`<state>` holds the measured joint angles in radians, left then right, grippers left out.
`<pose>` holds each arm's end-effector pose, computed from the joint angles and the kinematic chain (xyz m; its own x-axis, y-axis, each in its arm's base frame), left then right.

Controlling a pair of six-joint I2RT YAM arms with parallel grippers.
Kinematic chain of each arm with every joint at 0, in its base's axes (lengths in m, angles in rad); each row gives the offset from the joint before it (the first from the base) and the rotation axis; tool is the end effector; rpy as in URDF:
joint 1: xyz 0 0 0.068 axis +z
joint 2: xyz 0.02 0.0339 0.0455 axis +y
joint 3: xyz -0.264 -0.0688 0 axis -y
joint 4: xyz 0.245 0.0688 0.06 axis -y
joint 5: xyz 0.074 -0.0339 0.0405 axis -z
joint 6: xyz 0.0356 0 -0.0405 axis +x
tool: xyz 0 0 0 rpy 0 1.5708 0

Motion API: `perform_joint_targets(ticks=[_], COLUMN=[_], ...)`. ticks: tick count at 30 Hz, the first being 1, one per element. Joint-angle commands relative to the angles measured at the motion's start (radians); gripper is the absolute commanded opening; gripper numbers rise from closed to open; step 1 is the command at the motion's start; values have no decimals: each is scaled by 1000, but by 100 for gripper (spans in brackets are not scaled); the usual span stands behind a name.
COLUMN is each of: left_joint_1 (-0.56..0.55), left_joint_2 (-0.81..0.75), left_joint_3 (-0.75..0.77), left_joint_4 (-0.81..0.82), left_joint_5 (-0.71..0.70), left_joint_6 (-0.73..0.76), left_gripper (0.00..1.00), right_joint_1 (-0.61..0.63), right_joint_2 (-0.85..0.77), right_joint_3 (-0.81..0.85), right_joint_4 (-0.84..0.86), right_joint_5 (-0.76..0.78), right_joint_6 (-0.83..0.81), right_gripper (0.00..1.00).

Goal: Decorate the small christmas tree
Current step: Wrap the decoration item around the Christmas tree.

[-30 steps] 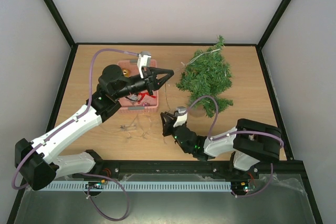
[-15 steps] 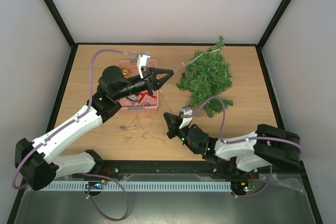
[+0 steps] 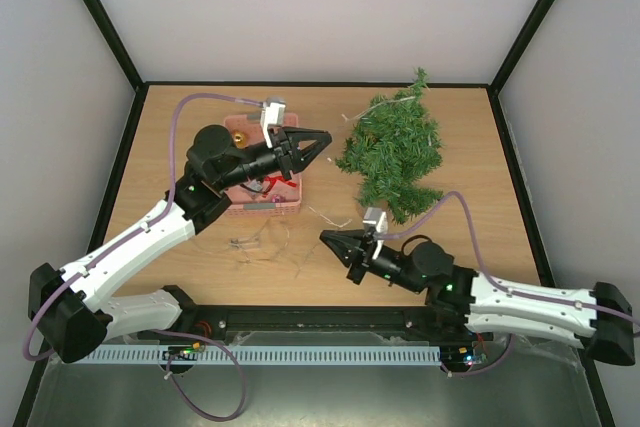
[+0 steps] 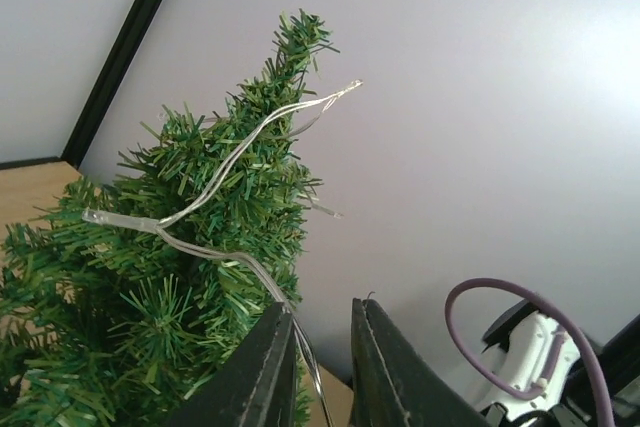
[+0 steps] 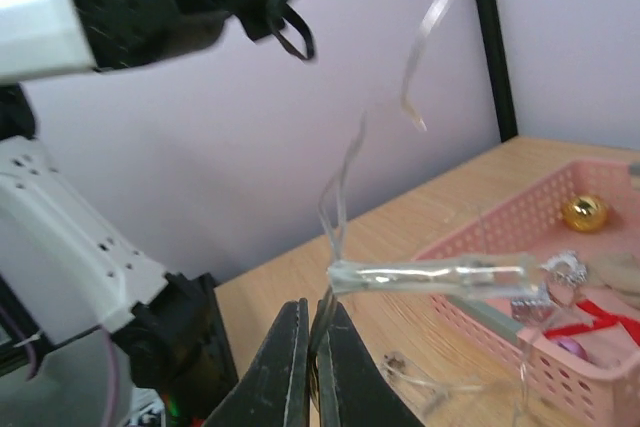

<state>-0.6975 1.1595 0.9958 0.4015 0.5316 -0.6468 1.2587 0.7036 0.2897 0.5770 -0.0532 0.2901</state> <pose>0.1936 -0.1858 0.3994 -0.4171 -0.3282 -0.8475 0.8520 0.1835 -0.4904 0.0520 0.1674 0.2585 -0.2287 0.2215 -0.9480 -0.9403 0.2018 0.2740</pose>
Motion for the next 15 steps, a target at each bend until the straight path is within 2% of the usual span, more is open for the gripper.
perform_joint_targets(ticks=[1, 3, 5, 7, 15], left_joint_1=[-7, -7, -7, -7, -7], left_joint_2=[1, -2, -9, -23, -87], left_joint_3=[37, 42, 54, 69, 110], left_joint_4=[32, 16, -22, -74, -244], left_joint_5=[3, 1, -10, -24, -86], left_joint_6=[-18, -4, 25, 64, 233], left_gripper=[20, 25, 34, 39, 60], right_joint_1=[1, 1, 1, 1, 1], right_joint_2=[-131, -168, -190, -203, -260], right_joint_3=[117, 174, 228, 276, 396], right_joint_4=[-280, -351, -406, -452, -455], right_joint_5=[-81, -74, -73, -68, -8], right_joint_6=[-35, -34, -30, -22, 53], right_gripper=[2, 2, 2, 2, 2])
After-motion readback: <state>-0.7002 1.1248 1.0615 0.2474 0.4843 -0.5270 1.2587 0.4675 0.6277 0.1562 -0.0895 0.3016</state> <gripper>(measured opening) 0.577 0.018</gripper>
